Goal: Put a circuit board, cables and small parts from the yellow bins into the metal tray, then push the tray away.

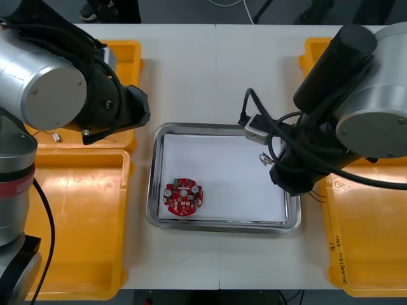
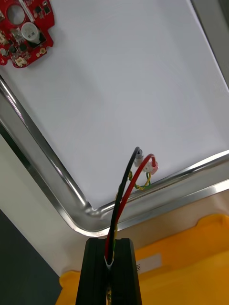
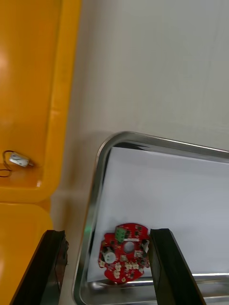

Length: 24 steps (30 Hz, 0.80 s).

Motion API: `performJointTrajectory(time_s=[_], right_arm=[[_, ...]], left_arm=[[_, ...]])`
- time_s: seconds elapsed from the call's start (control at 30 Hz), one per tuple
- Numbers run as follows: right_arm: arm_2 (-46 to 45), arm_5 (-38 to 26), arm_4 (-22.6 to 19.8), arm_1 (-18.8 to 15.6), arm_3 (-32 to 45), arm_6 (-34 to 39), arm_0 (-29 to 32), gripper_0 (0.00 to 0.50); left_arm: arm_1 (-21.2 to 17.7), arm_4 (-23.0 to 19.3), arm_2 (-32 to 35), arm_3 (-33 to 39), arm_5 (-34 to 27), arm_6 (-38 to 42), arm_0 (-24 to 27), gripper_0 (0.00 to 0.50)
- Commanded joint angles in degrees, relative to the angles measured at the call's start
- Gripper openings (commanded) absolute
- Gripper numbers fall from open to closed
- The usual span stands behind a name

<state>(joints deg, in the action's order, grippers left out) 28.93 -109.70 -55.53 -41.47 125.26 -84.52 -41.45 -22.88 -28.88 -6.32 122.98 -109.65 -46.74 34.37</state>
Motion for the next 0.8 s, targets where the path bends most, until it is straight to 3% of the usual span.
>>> performJointTrajectory(time_s=[0.03, 0.2, 0.37, 0.63, 0.8], right_arm=[[5.9, 1.9, 3.6, 2.1, -0.4, -3.9, -2.1, 0.000], [9.3, 3.4, 4.7, 3.0, -3.0, -6.7, -2.1, 0.000], [12.7, 7.8, 7.4, 2.7, -6.0, -13.9, -2.1, 0.000], [17.7, 14.6, 13.4, 2.7, -6.6, -22.4, -2.1, 0.000], [18.4, 14.6, 13.3, 2.7, -7.1, -26.2, -1.7, 0.000]], left_arm=[[-4.5, -1.4, 5.4, -1.6, -0.3, -3.6, 2.6, 0.500], [-6.7, -2.1, 9.0, -5.5, -0.3, -4.2, 3.2, 0.500], [-9.6, -2.8, 11.0, -10.2, -0.3, -4.6, 4.0, 0.500], [-13.9, -5.0, 12.2, -18.1, 0.4, -6.8, 5.5, 0.500], [-16.8, -7.0, 12.4, -22.3, 2.2, -9.7, 6.5, 0.500]])
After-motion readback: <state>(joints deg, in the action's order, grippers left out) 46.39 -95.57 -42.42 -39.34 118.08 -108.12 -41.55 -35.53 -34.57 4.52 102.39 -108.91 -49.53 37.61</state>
